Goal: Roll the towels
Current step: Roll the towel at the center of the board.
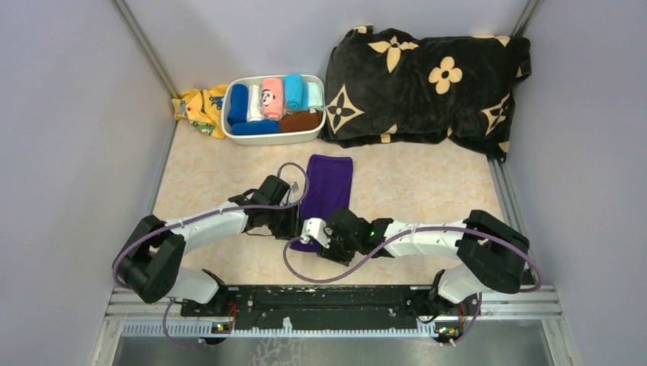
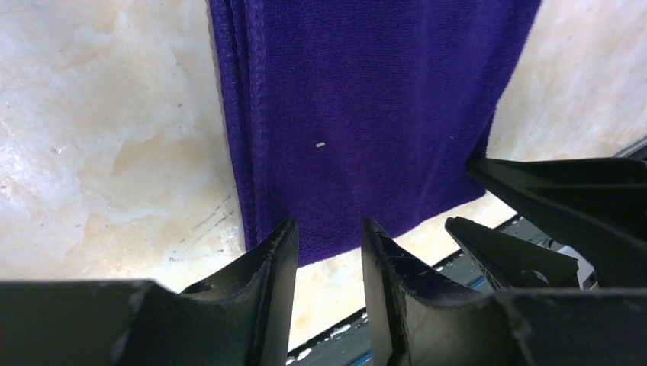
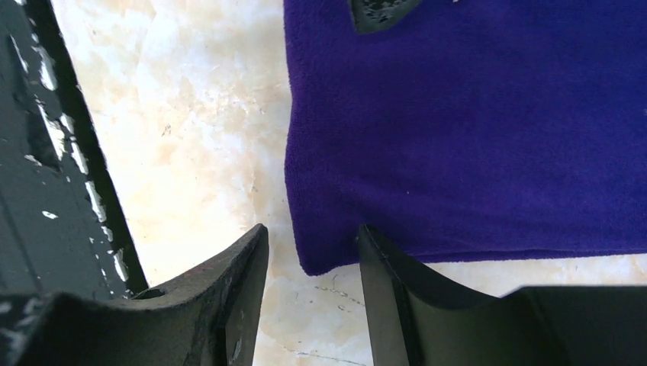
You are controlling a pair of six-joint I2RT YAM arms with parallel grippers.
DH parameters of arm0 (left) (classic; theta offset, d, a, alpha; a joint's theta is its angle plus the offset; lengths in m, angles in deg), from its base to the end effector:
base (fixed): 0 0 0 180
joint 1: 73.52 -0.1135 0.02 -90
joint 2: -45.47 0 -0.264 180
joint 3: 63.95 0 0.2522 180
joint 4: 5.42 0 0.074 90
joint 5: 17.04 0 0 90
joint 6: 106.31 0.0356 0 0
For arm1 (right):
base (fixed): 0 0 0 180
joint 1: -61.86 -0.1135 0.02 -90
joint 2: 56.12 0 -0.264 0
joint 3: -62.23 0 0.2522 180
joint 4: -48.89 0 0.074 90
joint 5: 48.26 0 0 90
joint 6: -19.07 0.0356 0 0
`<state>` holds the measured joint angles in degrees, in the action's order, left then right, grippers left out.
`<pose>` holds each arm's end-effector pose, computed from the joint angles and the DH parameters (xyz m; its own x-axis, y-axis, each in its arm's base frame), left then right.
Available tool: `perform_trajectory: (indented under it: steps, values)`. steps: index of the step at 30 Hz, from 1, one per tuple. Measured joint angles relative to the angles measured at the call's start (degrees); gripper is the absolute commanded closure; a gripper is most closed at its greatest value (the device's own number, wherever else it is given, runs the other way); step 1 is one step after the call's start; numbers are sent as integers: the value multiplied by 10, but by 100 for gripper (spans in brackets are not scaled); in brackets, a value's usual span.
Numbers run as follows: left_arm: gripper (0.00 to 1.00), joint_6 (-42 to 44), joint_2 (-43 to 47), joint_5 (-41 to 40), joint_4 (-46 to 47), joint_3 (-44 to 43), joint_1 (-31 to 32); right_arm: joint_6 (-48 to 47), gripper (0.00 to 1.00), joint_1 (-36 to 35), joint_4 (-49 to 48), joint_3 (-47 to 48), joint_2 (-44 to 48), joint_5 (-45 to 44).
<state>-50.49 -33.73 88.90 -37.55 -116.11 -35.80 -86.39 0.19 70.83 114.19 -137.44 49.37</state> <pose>0.1923 -0.1611 0.1652 -0.9550 0.0557 -0.2915 0.1972 0.8531 -0.4830 0.1232 0.2384 0.1655 -0.1139 -0.7680 -0.6302 -0.9776 0.1998 -0.0668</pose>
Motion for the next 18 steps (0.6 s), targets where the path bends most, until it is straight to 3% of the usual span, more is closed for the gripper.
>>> perform_trajectory:
  steps: [5, 9, 15, 18]
  values:
    - [62, 10, -41, -1, 3, -5, -12, -26, 56, -31, 19, 21, -38, -37]
    - [61, 12, -50, 3, 0, -11, -40, -32, 67, -47, 25, 44, -61, -59]
    - [45, 16, -49, 3, -5, -19, -77, -30, 100, -64, 31, 86, -102, -81]
    - [37, 16, -28, -12, -20, -19, -88, -9, 100, -64, 32, 106, -117, -77]
